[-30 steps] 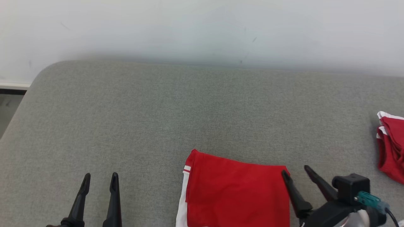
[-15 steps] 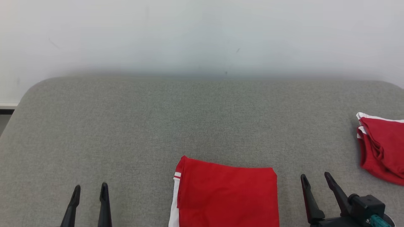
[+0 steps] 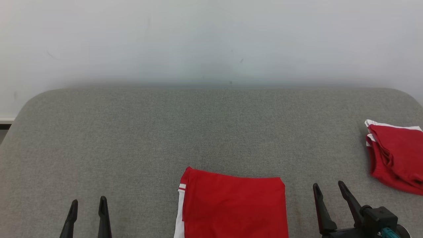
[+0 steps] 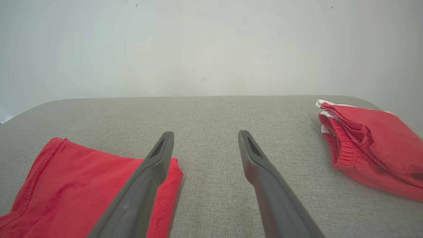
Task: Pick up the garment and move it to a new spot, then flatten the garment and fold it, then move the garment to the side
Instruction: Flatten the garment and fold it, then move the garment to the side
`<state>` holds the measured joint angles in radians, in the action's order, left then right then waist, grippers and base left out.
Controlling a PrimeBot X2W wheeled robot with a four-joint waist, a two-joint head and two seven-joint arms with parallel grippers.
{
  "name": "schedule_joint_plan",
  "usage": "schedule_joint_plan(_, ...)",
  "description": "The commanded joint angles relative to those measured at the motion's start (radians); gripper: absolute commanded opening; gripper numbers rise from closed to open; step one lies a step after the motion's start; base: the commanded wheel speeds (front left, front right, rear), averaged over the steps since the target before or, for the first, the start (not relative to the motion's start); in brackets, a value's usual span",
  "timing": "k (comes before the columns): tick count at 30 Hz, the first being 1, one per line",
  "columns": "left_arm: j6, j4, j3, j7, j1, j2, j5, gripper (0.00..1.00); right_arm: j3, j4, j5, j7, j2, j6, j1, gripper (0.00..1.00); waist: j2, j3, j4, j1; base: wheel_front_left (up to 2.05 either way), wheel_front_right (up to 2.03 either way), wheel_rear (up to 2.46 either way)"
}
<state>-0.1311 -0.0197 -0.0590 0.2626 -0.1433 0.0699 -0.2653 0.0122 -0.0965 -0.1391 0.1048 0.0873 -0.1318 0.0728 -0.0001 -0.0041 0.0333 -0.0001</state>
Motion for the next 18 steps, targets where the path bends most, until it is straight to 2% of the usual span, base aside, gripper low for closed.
schedule_joint_plan(1, 0.002, -0.004, 0.001, 0.003, -0.005, -0.004, 0.009, 1.00, -0.003, 0.003, 0.001, -0.001, -0.002, 0.002, -0.009, 1.00, 0.0001, 0.001, -0.001, 0.0001, 0.00, 0.00, 0.00)
schedule_joint_plan(10, 0.002, -0.004, 0.012, 0.003, 0.002, -0.006, 0.010, 1.00, -0.010, 0.010, -0.004, -0.057, -0.016, 0.002, -0.016, 1.00, 0.0001, 0.017, -0.001, 0.0001, 0.00, 0.00, 0.00)
schedule_joint_plan(13, 0.002, -0.003, 0.015, 0.003, 0.006, -0.007, 0.006, 1.00, -0.028, -0.006, -0.104, -0.298, -0.033, 0.002, -0.002, 1.00, 0.0001, 0.022, -0.001, 0.0001, 0.00, 0.00, 0.00)
schedule_joint_plan(15, 0.002, -0.004, 0.013, 0.003, 0.006, -0.007, 0.007, 1.00, -0.044, 0.029, -0.155, -0.462, -0.036, 0.002, -0.014, 1.00, 0.0001, 0.024, -0.004, 0.0001, 0.00, 0.00, 0.00)
schedule_joint_plan(18, 0.002, -0.008, 0.011, 0.003, 0.008, -0.008, 0.009, 1.00, -0.062, 0.106, -0.188, -0.644, -0.036, 0.002, -0.030, 1.00, 0.0001, 0.026, -0.004, 0.0001, 0.00, 0.00, 0.00)
